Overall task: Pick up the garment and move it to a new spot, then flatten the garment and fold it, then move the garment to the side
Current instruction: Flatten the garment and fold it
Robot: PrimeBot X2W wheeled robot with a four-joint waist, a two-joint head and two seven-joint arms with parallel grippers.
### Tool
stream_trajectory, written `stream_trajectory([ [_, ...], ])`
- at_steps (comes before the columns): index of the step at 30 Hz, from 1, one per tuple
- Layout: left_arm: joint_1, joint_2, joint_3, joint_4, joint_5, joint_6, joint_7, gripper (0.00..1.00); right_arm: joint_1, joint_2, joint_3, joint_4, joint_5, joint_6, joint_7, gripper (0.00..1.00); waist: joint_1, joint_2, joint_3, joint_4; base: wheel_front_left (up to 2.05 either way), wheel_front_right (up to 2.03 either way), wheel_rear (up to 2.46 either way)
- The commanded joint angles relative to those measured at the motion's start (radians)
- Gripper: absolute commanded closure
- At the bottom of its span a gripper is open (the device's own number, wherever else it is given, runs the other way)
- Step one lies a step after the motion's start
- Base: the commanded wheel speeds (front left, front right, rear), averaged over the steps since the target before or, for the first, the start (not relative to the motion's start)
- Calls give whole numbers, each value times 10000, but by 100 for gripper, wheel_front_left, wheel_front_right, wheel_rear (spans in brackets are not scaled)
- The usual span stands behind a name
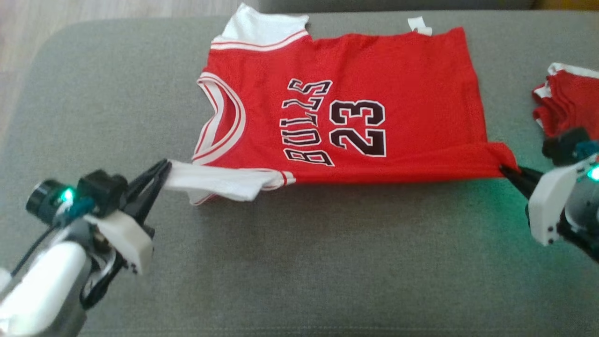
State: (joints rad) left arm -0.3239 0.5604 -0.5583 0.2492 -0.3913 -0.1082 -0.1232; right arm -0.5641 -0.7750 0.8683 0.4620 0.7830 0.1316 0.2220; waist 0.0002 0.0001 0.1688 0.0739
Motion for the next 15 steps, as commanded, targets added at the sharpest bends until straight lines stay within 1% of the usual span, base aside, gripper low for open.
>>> stream_trajectory([
  [1,-929,499,389,8,93,-52,36,100,-291,-267,-246,-83,-24,-9,145,100,-2,-1,246,-43,0,0,0],
  [7,-2394,542,-159,1077,296,-178,285,100,-804,-66,-483,135,-59,-9,810,100,-2,-1,768,-81,0,0,0],
  [8,-2394,542,-159,1077,296,-178,285,100,-804,-66,-483,135,-59,-9,810,100,-2,-1,768,-81,0,0,0],
  [10,-2838,525,-368,1495,319,-198,333,100,-1003,10,-479,200,-114,-9,1009,100,-2,-1,953,-106,0,0,0],
  [15,-3919,511,-1014,2441,401,-218,149,100,-1484,253,-476,343,-200,-9,1335,100,-2,-1,1325,-151,0,0,0],
])
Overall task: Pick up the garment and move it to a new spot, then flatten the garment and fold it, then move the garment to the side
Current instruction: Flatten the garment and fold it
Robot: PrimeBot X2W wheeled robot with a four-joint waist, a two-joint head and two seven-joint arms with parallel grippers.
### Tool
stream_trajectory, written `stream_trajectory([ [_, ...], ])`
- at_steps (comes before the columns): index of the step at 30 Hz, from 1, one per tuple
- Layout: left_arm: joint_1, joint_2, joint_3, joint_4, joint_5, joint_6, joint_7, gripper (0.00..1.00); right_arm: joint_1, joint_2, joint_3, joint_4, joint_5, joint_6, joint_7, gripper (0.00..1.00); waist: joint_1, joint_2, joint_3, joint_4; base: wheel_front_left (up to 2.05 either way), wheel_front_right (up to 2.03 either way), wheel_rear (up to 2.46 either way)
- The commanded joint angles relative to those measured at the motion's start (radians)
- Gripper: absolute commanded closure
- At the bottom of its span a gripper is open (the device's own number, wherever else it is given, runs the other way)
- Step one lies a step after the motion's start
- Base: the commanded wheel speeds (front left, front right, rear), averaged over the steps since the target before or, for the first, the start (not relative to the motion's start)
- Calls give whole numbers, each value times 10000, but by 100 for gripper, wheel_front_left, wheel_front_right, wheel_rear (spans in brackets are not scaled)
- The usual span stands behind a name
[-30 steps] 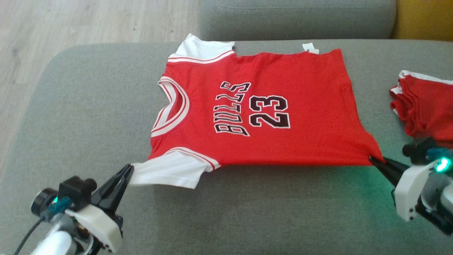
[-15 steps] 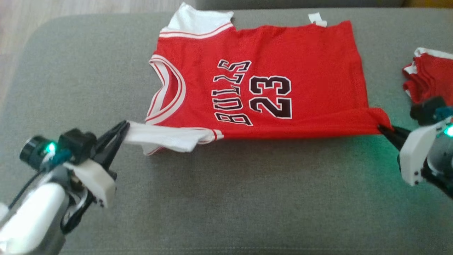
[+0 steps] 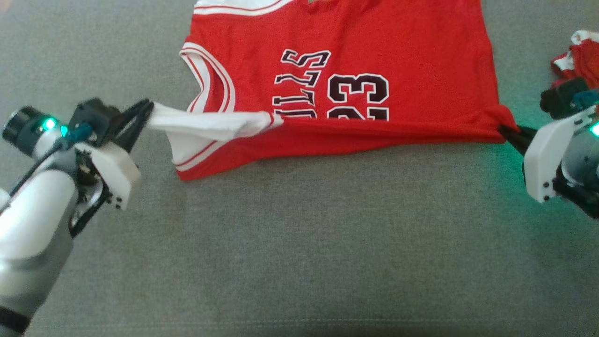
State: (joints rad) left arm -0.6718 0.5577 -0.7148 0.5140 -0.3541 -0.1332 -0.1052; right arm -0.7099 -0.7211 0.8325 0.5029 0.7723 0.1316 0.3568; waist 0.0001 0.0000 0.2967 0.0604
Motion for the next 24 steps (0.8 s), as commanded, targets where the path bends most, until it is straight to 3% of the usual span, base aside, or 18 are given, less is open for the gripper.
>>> stream_trajectory([
  [1,-822,524,305,144,-29,29,-162,100,-216,-212,-77,-11,-141,-9,73,100,-1,0,174,-32,0,0,0],
  [10,-2218,267,-857,1713,-297,27,-786,100,-1031,34,203,322,-299,-9,282,100,-1,0,533,-97,0,0,0],
  [11,-2343,206,-952,1873,-332,27,-838,100,-1144,52,194,377,-389,-9,175,57,-1,0,556,-101,0,0,0],
  [12,-2471,148,-1023,2041,-347,26,-899,75,-1254,83,161,463,-478,-9,26,0,-1,0,577,-100,0,0,0],
  [13,-2601,88,-1032,2235,-342,26,-974,2,-1342,138,118,572,-544,-9,-118,0,-1,0,593,-98,0,0,0],
  [15,-2802,-95,-939,2611,-395,85,-1147,0,-1498,290,21,773,-653,-9,-421,0,-1,0,600,-95,0,0,0],
  [20,-3051,-547,-160,2860,-720,801,-1535,0,-1715,823,-744,1399,-964,-9,-1983,0,-1,0,473,-51,0,0,0],
  [24,-2661,-817,1166,1585,-1048,1405,-1560,0,-1558,1380,-1753,1836,-1085,-9,-3702,0,-1,0,242,0,0,0,0],
])
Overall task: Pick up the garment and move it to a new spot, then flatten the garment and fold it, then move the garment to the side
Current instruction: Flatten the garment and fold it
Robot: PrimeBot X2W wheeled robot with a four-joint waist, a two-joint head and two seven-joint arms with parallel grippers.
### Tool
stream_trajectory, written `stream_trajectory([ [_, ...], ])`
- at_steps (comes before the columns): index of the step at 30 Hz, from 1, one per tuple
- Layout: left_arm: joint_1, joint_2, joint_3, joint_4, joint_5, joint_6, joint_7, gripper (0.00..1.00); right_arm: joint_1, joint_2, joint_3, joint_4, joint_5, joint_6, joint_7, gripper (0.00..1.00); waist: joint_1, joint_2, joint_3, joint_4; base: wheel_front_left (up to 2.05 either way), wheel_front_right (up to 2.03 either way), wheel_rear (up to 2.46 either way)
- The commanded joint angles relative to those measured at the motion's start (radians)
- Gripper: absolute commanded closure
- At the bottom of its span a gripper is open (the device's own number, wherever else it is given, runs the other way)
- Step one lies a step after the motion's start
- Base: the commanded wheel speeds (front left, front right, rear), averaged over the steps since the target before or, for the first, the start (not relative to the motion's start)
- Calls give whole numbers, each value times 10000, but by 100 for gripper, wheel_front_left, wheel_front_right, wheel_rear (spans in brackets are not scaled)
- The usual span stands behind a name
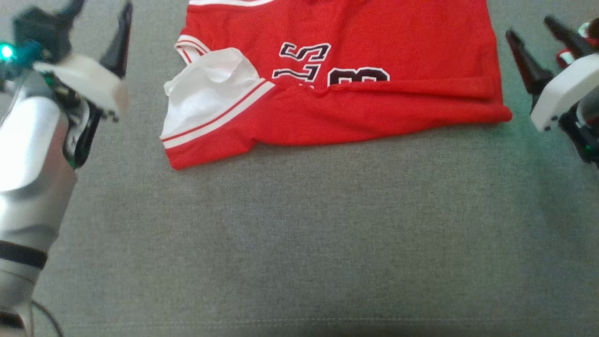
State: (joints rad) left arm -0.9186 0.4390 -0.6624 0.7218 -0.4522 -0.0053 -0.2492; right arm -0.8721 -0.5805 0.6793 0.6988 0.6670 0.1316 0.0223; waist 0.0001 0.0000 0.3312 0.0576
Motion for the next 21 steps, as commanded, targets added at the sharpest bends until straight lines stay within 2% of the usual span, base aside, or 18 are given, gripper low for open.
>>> stream_trajectory([
  [1,39,300,1040,-926,-111,271,-121,0,146,130,-528,-43,-53,-9,-811,0,-1,0,-173,35,0,0,0],
  [4,1003,-13,2113,-2158,-132,519,-123,0,524,634,-1353,96,-298,-9,-2016,0,-1,0,-466,21,0,0,0],
  [7,2131,-455,3101,-3223,-47,735,-124,0,1041,1139,-2168,-22,-832,-9,-2602,0,-1,0,-819,-55,0,0,0],
  [10,3254,-918,3893,-4083,190,806,-124,0,1735,1631,-3032,-619,-1616,-9,-2793,0,-1,0,-1095,-152,0,0,0],
  [11,3254,-918,3893,-4083,190,806,-124,0,1735,1631,-3032,-619,-1616,-9,-2793,0,-1,0,-1095,-152,0,0,0],
  [12,3954,-1297,4383,-4518,367,864,-124,0,2335,2026,-3772,-1083,-2071,-9,-2825,0,-1,0,-1281,-201,0,0,0],
  [13,3954,-1297,4383,-4518,367,864,-124,0,2335,2026,-3772,-1083,-2071,-9,-2825,0,-1,0,-1281,-201,0,0,0],
  [17,5177,-2074,5019,-4985,712,774,-125,0,3702,2909,-5080,-2207,-3204,-9,-2836,0,-1,0,-1536,-266,0,0,0],
  [21,5973,-2569,5362,-4791,1157,569,-125,0,4918,3748,-5748,-2922,-4138,-9,-2838,0,-1,0,-1681,-344,0,0,0],
])
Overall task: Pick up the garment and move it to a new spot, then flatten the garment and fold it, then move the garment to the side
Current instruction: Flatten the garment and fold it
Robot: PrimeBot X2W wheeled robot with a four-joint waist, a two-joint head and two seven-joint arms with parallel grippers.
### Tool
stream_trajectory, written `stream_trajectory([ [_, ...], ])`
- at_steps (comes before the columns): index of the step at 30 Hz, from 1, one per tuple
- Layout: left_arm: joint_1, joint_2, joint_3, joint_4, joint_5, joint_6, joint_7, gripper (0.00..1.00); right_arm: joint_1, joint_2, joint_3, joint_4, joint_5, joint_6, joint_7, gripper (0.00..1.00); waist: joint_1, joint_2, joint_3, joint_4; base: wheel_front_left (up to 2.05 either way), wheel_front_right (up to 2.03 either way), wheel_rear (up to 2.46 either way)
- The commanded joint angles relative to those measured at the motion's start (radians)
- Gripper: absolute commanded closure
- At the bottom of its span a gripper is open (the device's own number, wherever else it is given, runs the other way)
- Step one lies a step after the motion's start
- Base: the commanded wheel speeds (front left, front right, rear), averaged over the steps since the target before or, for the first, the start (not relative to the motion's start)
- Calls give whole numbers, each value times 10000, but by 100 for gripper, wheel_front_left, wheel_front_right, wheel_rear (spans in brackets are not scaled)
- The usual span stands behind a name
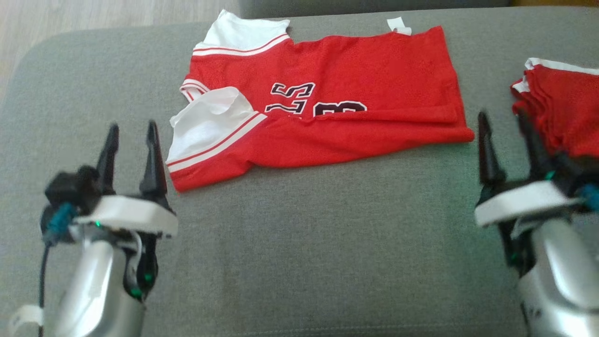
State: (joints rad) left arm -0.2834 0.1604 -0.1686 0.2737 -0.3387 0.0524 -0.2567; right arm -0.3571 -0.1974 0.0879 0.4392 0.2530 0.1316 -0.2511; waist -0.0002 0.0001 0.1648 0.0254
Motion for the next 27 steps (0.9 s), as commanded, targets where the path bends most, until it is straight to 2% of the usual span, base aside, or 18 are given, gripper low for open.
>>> stream_trajectory([
  [1,-238,94,461,-161,64,-82,-50,0,-17,87,57,-442,-167,-9,-103,0,2,-1,-30,-35,0,0,0],
  [8,-176,-144,490,986,588,-417,-50,0,496,685,-113,-1093,-824,-9,161,0,2,-1,122,-228,0,0,0],
  [14,-746,-111,309,2668,755,-617,-1,0,477,694,-140,-1587,-910,-9,437,0,2,-1,442,-403,0,0,0],
  [20,-1563,42,225,4373,838,-522,341,0,486,699,-116,-1910,-936,-9,587,0,2,-1,806,-614,0,0,0],
  [27,-2388,170,133,5841,734,-802,527,0,439,738,-80,-2130,-1027,-9,702,0,2,-1,1155,-928,0,0,0],
])
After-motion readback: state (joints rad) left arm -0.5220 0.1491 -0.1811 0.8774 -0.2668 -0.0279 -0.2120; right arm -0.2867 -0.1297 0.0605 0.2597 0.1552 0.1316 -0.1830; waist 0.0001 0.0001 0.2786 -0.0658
